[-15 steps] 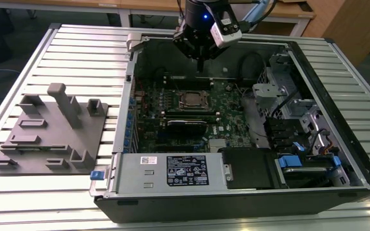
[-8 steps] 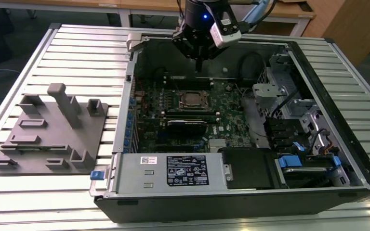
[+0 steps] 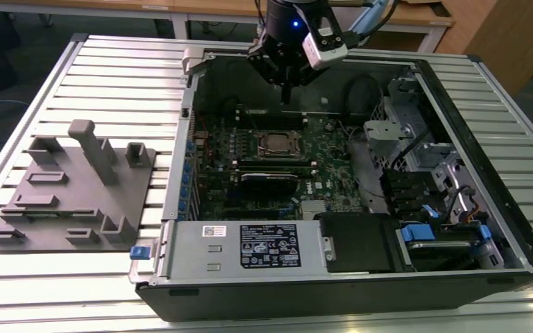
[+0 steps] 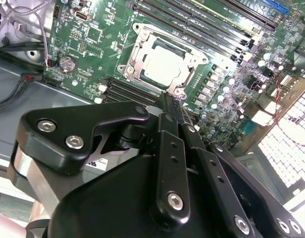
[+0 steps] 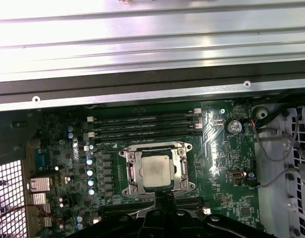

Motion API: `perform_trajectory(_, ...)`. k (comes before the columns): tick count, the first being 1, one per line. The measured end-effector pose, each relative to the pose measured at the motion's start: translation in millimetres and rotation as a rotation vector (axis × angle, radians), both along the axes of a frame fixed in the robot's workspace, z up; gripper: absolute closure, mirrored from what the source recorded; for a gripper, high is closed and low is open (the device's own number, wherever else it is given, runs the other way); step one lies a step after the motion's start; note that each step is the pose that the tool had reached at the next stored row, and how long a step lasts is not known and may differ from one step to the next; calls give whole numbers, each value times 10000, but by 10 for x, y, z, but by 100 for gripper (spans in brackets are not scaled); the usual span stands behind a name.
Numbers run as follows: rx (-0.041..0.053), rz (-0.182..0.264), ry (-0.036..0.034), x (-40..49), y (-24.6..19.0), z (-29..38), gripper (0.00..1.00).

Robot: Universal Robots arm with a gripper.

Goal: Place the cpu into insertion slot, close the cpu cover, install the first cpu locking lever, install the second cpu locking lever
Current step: 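Install the first cpu locking lever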

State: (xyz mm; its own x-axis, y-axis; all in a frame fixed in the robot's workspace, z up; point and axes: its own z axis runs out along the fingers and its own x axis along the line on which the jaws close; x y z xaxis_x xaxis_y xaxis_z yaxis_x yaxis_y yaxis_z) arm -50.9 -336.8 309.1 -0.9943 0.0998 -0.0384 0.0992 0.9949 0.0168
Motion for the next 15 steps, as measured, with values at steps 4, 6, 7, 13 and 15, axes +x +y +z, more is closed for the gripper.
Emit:
perform_trajectory(4,0,0,25,0,0,0,90)
perform_trajectory(6,0,-1,36,0,0,0,90)
perform_trajectory(7,0,-1,53,0,0,0,90)
perform_trajectory(13,0,0,83,0,0,0,90)
perform_trajectory(15,0,-1,91,0,0,0,90)
